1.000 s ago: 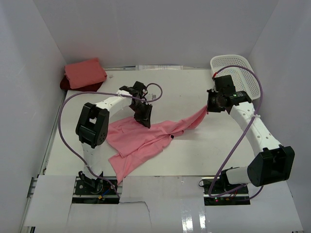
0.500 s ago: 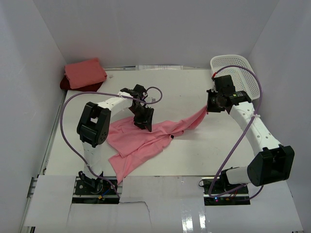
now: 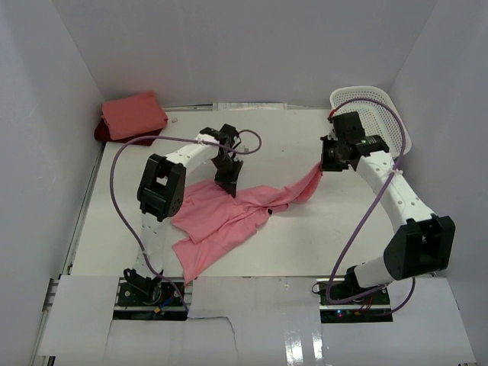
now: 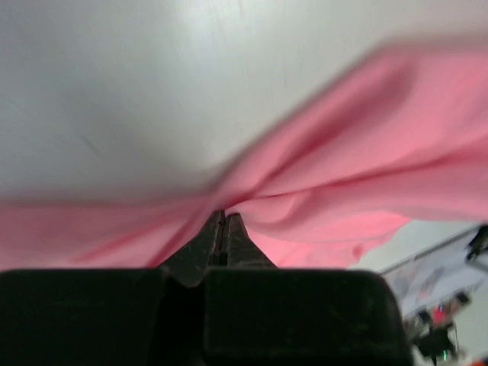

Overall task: Fold and stack the t-shirts
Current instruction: Flatten out the tshirt

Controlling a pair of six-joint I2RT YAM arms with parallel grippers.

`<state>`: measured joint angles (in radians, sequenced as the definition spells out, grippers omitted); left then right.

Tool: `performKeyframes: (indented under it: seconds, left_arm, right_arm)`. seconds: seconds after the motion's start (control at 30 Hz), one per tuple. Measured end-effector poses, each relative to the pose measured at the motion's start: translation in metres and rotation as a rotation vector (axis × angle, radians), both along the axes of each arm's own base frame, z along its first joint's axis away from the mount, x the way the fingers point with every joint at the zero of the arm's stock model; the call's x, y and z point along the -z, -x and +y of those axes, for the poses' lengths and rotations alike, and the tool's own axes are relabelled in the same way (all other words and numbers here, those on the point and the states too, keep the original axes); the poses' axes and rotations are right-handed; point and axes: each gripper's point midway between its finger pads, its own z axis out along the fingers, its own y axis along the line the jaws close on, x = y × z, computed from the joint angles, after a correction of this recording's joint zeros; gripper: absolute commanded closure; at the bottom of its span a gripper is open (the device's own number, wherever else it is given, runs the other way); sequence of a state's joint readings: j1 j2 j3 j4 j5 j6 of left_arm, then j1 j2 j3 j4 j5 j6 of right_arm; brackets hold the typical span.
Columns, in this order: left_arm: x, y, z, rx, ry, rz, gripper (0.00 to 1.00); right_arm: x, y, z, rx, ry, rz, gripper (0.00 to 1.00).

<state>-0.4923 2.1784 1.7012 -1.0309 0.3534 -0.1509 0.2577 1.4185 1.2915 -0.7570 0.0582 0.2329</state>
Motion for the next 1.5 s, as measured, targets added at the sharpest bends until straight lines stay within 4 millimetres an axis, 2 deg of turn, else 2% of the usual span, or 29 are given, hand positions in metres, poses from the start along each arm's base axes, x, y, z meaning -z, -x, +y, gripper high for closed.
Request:
performKeyframes:
  seconds: [0.03,0.1,0.17,0.23,0.27,0.3,0.33,0.37,0.4,0.47,0.53,0.6,0.67,0.7,0.73,0.83,0.9,1.03,1.07,1.3,1.4,1.43,1.5]
  left_arm:
    - [-0.006,-0.023,-0.002,-0.020,-0.020,-0.030,1.00]
    - [-0.021,-0.086,-0.006,-0.086,-0.019,-0.158,1.00]
    - [-0.042,-0.148,0.005,-0.189,0.006,-0.292,1.00]
    - [-0.066,-0.188,0.038,-0.309,0.017,-0.382,1.00]
    - [-0.083,-0.203,0.062,-0.377,0.011,-0.435,1.00]
    - [-0.099,-0.213,0.084,-0.434,-0.002,-0.497,1.00]
    - [-0.111,-0.214,0.110,-0.493,-0.031,-0.553,1.00]
    - [-0.121,-0.202,0.125,-0.523,-0.050,-0.590,1.00]
    - [-0.138,-0.181,0.151,-0.578,-0.088,-0.631,1.00]
    - [-0.163,-0.132,0.165,-0.623,-0.142,-0.711,1.00]
    - [-0.180,-0.087,0.148,-0.607,-0.150,-0.777,1.00]
    - [-0.175,-0.052,0.120,-0.561,-0.119,-0.803,1.00]
    - [-0.140,-0.024,0.104,-0.511,-0.133,-0.734,1.00]
    - [-0.110,-0.015,0.104,-0.500,-0.172,-0.669,0.92]
    - [-0.085,-0.009,0.105,-0.491,-0.205,-0.607,0.77]
    - [0.011,0.018,0.106,-0.438,-0.315,-0.334,0.53]
    - [0.007,0.002,0.093,-0.461,-0.250,-0.337,0.42]
    - [0.010,0.004,0.081,-0.456,-0.216,-0.308,0.23]
    - [0.008,0.005,0.080,-0.456,-0.212,-0.310,0.15]
    - [-0.006,0.020,0.091,-0.459,-0.256,-0.299,0.10]
    - [-0.025,0.019,0.098,-0.478,-0.254,-0.341,0.09]
    - [-0.035,0.016,0.100,-0.487,-0.243,-0.369,0.14]
    - [-0.054,0.007,0.105,-0.507,-0.208,-0.425,0.15]
  right_arm:
    - [-0.001,-0.008,0.004,-0.007,-0.009,0.003,0.92]
    - [-0.006,-0.030,0.018,-0.031,-0.035,0.003,0.92]
    - [-0.017,-0.059,0.034,-0.056,-0.064,-0.025,0.92]
    - [-0.035,-0.082,0.050,-0.085,-0.092,-0.070,0.92]
    - [-0.044,-0.088,0.056,-0.097,-0.101,-0.096,0.92]
    - [-0.051,-0.090,0.060,-0.107,-0.108,-0.118,0.92]
    - [-0.059,-0.089,0.063,-0.114,-0.113,-0.139,0.92]
    - [-0.064,-0.085,0.065,-0.122,-0.117,-0.154,0.92]
    - [-0.065,-0.079,0.066,-0.127,-0.116,-0.158,0.92]
    - [-0.058,-0.064,0.062,-0.123,-0.105,-0.153,0.92]
    - [-0.040,-0.051,0.053,-0.104,-0.080,-0.111,0.92]
    - [-0.020,-0.045,0.045,-0.084,-0.055,-0.064,0.92]
    - [-0.002,-0.042,0.040,-0.069,-0.035,-0.016,0.92]
    - [0.003,-0.043,0.039,-0.065,-0.030,-0.003,0.92]
    - [0.008,-0.043,0.038,-0.059,-0.026,0.008,0.92]
    - [0.013,-0.045,0.036,-0.049,-0.016,0.020,0.92]
    - [0.013,-0.045,0.036,-0.045,-0.010,0.018,0.92]
    - [0.012,-0.046,0.033,-0.036,0.000,0.013,0.92]
    - [0.012,-0.047,0.031,-0.030,0.009,0.011,0.92]
    - [0.013,-0.049,0.024,-0.006,0.036,0.004,0.92]
    - [0.015,-0.048,0.019,0.007,0.052,0.006,0.92]
    - [0.018,-0.046,0.017,0.011,0.057,0.011,0.92]
    - [0.025,-0.037,0.013,0.015,0.066,0.030,0.92]
